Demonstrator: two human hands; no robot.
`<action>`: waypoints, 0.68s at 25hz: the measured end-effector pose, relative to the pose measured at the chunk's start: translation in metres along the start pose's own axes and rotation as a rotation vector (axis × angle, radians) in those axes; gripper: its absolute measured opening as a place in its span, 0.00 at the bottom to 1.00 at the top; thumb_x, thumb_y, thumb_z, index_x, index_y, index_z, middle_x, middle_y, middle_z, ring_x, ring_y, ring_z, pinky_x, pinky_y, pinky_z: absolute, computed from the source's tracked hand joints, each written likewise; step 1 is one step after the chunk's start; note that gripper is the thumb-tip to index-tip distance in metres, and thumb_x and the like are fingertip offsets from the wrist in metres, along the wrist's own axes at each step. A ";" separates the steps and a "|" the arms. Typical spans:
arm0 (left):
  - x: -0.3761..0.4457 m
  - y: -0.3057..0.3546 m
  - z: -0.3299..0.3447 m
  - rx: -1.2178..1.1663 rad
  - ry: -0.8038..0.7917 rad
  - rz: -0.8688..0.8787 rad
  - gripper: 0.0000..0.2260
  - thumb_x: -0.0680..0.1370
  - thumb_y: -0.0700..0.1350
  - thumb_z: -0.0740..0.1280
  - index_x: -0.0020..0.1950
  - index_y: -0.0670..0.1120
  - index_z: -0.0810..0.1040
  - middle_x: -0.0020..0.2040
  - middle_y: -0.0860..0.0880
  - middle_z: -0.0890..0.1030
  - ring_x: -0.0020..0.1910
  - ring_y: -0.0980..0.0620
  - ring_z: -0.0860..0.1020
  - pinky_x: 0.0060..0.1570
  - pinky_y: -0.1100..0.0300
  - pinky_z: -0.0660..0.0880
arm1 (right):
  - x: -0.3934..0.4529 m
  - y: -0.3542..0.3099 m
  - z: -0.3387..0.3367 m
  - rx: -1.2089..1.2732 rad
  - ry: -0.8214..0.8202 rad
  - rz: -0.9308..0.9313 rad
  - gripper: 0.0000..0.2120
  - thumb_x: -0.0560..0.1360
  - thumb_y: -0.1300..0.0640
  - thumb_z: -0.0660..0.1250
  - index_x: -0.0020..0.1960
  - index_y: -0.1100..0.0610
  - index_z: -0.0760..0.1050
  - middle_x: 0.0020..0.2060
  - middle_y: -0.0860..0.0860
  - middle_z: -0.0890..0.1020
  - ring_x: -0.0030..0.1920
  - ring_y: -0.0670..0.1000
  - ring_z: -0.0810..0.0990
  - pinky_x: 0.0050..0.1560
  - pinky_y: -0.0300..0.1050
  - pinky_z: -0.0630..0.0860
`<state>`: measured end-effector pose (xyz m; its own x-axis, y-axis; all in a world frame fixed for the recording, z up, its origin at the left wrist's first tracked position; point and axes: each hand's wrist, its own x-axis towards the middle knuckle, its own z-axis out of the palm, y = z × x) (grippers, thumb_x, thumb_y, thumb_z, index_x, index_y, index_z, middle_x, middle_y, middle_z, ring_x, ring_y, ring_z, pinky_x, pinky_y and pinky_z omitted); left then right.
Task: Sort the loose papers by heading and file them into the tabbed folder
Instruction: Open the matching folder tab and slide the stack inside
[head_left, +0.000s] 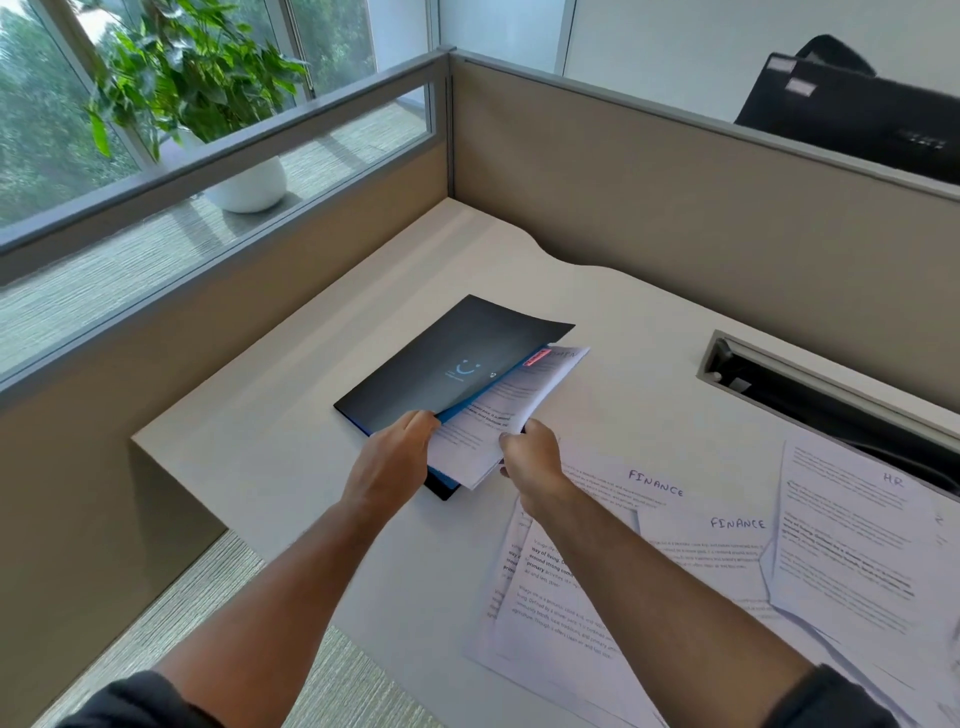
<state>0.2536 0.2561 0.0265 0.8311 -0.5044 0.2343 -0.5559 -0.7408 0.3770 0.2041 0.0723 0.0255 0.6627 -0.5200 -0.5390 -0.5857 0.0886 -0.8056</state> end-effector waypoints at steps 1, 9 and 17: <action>0.000 -0.001 0.000 -0.002 0.004 -0.001 0.05 0.79 0.36 0.68 0.54 0.43 0.79 0.50 0.45 0.83 0.39 0.43 0.83 0.34 0.53 0.81 | 0.002 -0.001 0.001 -0.050 0.014 -0.027 0.03 0.76 0.64 0.63 0.46 0.57 0.71 0.39 0.54 0.75 0.39 0.52 0.72 0.37 0.47 0.71; -0.001 -0.001 -0.001 -0.037 0.053 0.043 0.08 0.75 0.32 0.72 0.51 0.41 0.80 0.46 0.45 0.84 0.37 0.45 0.82 0.33 0.51 0.81 | 0.020 -0.026 0.024 -0.105 -0.072 0.006 0.05 0.79 0.67 0.65 0.44 0.61 0.74 0.39 0.58 0.81 0.34 0.52 0.80 0.42 0.48 0.82; -0.001 0.002 -0.004 -0.056 0.045 0.082 0.05 0.74 0.34 0.70 0.49 0.39 0.79 0.41 0.44 0.82 0.31 0.44 0.79 0.28 0.49 0.79 | 0.022 -0.043 0.043 0.209 -0.099 0.232 0.08 0.82 0.69 0.58 0.57 0.67 0.75 0.42 0.60 0.78 0.39 0.53 0.79 0.30 0.41 0.81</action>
<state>0.2520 0.2573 0.0308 0.7837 -0.5408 0.3057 -0.6211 -0.6717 0.4039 0.2647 0.0937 0.0377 0.5710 -0.3811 -0.7271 -0.6248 0.3727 -0.6861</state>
